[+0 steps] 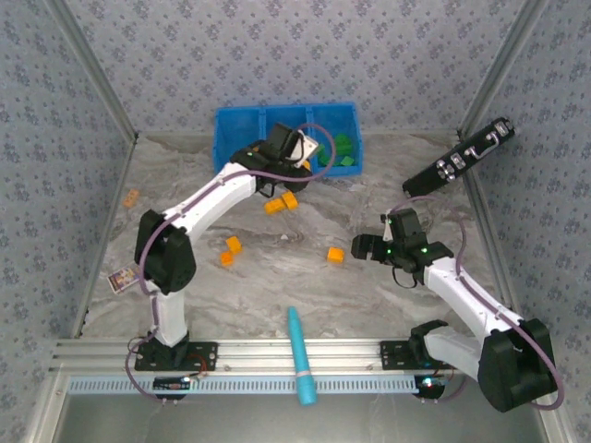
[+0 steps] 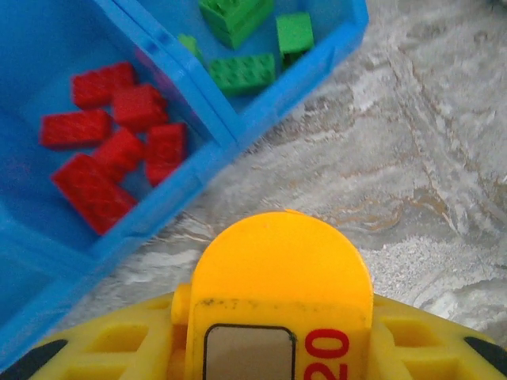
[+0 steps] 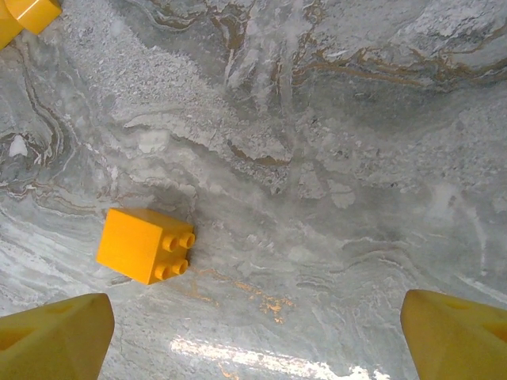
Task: Sort the legos into containers by color
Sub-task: Place the lego in the container.
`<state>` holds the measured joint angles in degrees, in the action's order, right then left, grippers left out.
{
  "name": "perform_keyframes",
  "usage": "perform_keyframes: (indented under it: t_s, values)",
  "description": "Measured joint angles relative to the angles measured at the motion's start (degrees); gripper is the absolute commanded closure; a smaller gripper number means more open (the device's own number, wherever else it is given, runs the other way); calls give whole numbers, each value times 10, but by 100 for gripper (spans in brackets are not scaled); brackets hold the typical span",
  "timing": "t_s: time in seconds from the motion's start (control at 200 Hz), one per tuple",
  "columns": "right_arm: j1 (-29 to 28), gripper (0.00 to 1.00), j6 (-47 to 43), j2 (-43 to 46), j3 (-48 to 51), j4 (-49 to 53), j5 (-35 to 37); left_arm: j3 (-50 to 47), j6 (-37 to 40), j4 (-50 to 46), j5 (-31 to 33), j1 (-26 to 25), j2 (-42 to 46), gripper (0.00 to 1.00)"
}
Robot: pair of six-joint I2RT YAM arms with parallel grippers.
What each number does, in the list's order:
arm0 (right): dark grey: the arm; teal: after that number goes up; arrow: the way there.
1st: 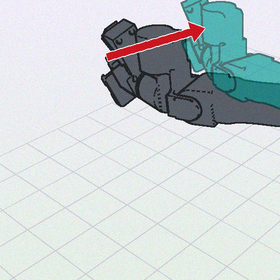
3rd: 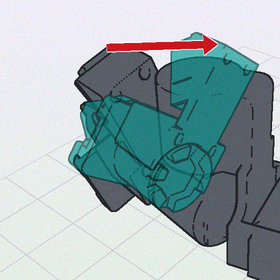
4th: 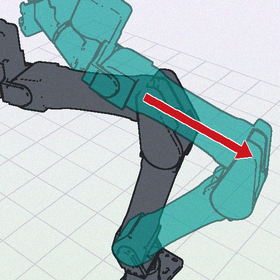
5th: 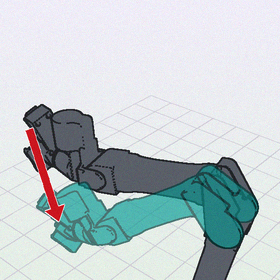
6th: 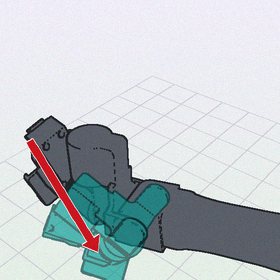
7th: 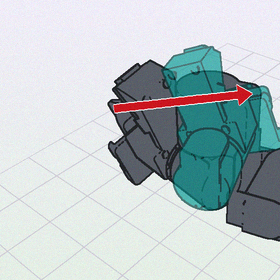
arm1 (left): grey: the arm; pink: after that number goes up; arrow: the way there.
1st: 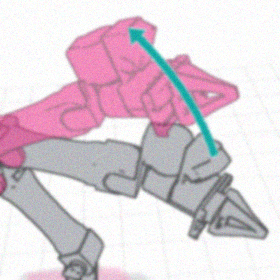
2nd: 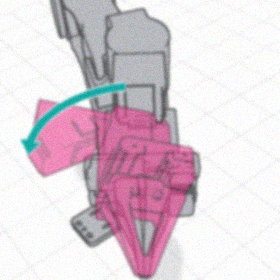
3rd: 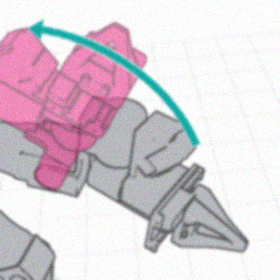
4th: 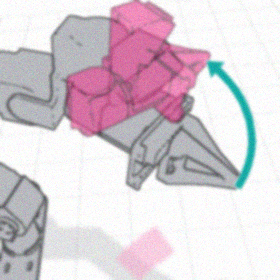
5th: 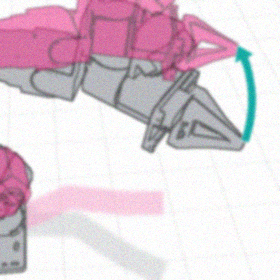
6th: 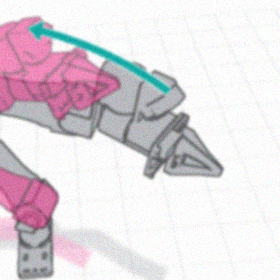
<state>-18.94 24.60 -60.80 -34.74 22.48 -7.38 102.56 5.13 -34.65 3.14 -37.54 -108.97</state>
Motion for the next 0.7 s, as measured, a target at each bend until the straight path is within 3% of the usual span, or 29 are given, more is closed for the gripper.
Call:
perform_keyframes:
  t_s: [0.38,0.7]
  values:
    - [-47,4,46,-12,9,-4,-7,-28,15,39,34,104,19,64]
    - [-81,3,76,-43,2,4,-10,57,3,59,21,175,-106,65]
